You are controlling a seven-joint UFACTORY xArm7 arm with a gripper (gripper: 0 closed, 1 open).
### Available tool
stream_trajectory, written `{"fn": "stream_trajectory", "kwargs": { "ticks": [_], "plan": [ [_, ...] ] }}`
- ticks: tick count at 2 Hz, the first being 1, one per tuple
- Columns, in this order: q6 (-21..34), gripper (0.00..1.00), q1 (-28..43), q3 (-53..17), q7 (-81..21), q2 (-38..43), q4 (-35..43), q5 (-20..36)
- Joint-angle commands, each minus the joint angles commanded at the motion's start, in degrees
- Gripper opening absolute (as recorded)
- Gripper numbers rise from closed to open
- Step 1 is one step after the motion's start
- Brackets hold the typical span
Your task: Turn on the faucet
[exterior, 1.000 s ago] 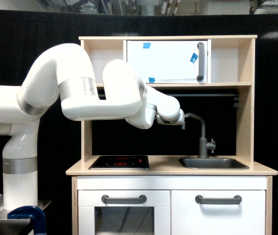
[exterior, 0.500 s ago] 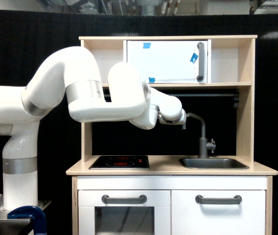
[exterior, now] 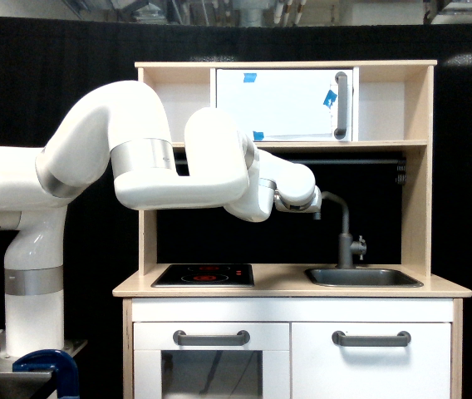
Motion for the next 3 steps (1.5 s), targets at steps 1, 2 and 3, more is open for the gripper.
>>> {"fn": "stream_trajectory", "kwargs": {
  "ticks": [1,2,3],
  "plan": [
    [7.0,1.0,1.1,-2.8,3.0,-1.3,8.0,-5.1],
    [11.3,1.0,3.1,-4.1,5.4,-2.3,14.4,-8.4],
    [12.3,1.0,3.5,-4.4,6.1,-3.2,15.9,-10.0]
  ]
}}
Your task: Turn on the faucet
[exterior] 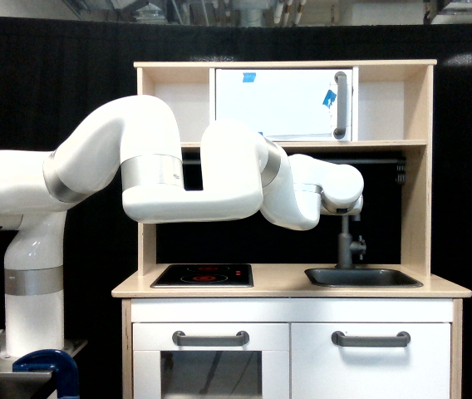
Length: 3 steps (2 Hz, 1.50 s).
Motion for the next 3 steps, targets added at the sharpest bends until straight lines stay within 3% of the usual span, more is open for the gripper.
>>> {"fn": "stream_trajectory", "kwargs": {
  "ticks": [1,2,3],
  "plan": [
    [0.5,1.0,-8.0,2.9,1.9,0.5,-7.0,-1.8],
    [4.6,1.0,-27.8,8.2,3.2,0.1,-21.9,-3.8],
    [14.0,1.0,-43.0,7.8,1.5,-2.4,-27.3,-6.9]
  ]
}}
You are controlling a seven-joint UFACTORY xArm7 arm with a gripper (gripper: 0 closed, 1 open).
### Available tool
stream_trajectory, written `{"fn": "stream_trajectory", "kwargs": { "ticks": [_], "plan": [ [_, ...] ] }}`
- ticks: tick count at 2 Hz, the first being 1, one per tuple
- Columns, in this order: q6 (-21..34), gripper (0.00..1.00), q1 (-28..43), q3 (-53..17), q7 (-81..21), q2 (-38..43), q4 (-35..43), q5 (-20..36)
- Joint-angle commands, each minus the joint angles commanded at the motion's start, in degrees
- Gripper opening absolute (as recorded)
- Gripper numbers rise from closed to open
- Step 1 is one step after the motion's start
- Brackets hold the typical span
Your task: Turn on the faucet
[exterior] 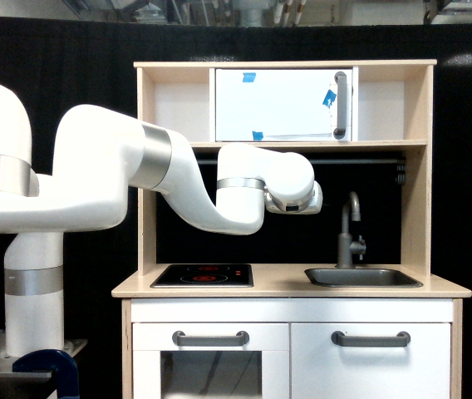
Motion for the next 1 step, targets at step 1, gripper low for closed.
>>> {"fn": "stream_trajectory", "kwargs": {
  "ticks": [1],
  "plan": [
    [1.6,1.0,-4.5,0.3,0.0,-0.7,-2.8,-1.0]
  ]
}}
